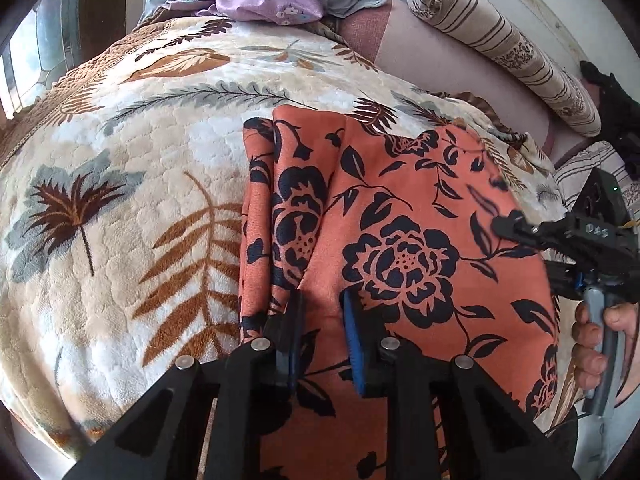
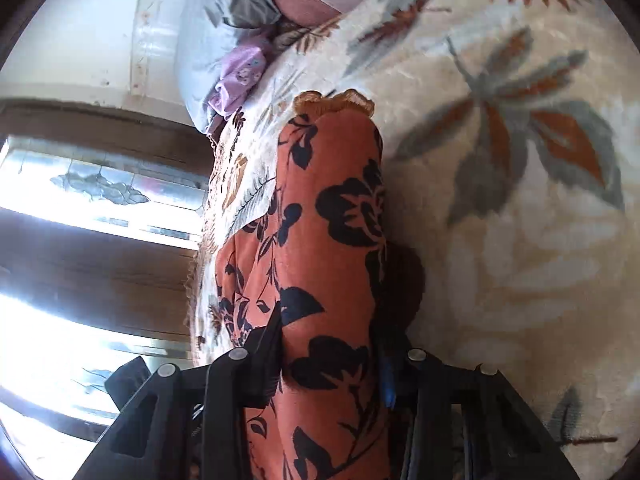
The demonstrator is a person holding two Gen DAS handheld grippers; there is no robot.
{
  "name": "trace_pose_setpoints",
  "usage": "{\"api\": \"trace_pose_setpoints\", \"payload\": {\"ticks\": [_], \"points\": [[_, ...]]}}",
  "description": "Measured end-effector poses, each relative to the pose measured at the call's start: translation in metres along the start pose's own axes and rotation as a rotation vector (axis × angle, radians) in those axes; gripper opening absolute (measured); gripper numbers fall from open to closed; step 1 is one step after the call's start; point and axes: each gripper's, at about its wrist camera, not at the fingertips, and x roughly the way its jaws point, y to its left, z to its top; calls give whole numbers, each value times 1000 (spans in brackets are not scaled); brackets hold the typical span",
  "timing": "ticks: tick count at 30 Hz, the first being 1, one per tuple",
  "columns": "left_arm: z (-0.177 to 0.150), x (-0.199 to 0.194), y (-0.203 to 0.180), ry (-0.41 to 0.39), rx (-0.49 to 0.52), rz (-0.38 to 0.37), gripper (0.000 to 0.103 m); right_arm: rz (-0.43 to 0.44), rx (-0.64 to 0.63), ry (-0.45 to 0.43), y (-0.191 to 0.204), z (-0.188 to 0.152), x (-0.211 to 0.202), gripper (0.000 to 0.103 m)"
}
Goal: Fold small clothes
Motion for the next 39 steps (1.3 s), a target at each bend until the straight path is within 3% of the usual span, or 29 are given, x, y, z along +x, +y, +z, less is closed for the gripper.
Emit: {"api": "trace_pose_setpoints", "payload": {"ticks": [1,3,5,8,10,11,13,14,15,19,20,23,24,25,26,29,31,33,35,37,39], "points": [[-2,-1,1,-1,-1,-8,22,-49,-2,18,-7,-1,9,39],[-2,-4,0,-1,6,-7,22,37,76,-5,-19,-5,7,44],[-1,-9,0,6,4,-13,22,84,137,-14,-19,-10,-4,69],[-2,-38,-5,-28,6,-15,24,115,81,-57,-5,-22,-32,76],[-12,-60,-7,-73,34,-57,29,137,85,-52,-7,-40,-46,80],[-19,-63,-6,-73,38,-59,32,150,91,-32,-10,-50,-47,80],[-36,-43,-1,6,54,9,34,137,103,39,-19,-75,-39,80],[-44,-31,2,23,72,35,34,109,53,87,-16,-86,-31,60],[-49,-32,0,-11,93,46,34,47,-16,96,-13,-96,-26,40],[-47,-40,-15,-12,135,100,34,12,-21,35,-10,-103,-34,37],[-45,-42,-15,-8,127,99,34,22,-8,31,-12,-104,-34,43],[-40,-59,-9,-29,66,27,38,99,28,30,-17,-111,-42,64],[-37,-66,-4,-46,36,-15,48,99,19,25,-16,-113,-46,71],[-32,-73,4,-63,-1,-51,62,83,5,19,-13,-116,-47,73],[-24,-77,10,-80,-37,-66,65,63,-10,10,-10,-117,-51,74],[10,-76,25,-81,-90,-143,66,26,-67,-57,3,-116,-68,74],[35,-56,31,-42,-112,-185,66,30,-107,-115,21,-111,-78,74],[58,-24,37,48,-130,-177,64,73,-160,-141,39,-110,-88,75],[76,6,39,114,-123,-164,55,105,-228,-130,62,-107,-82,75],[92,30,39,165,-110,-161,23,114,-262,-92,72,-106,-65,75],[108,44,34,168,-63,-164,19,88,-260,-36,71,-109,-41,75]]}}
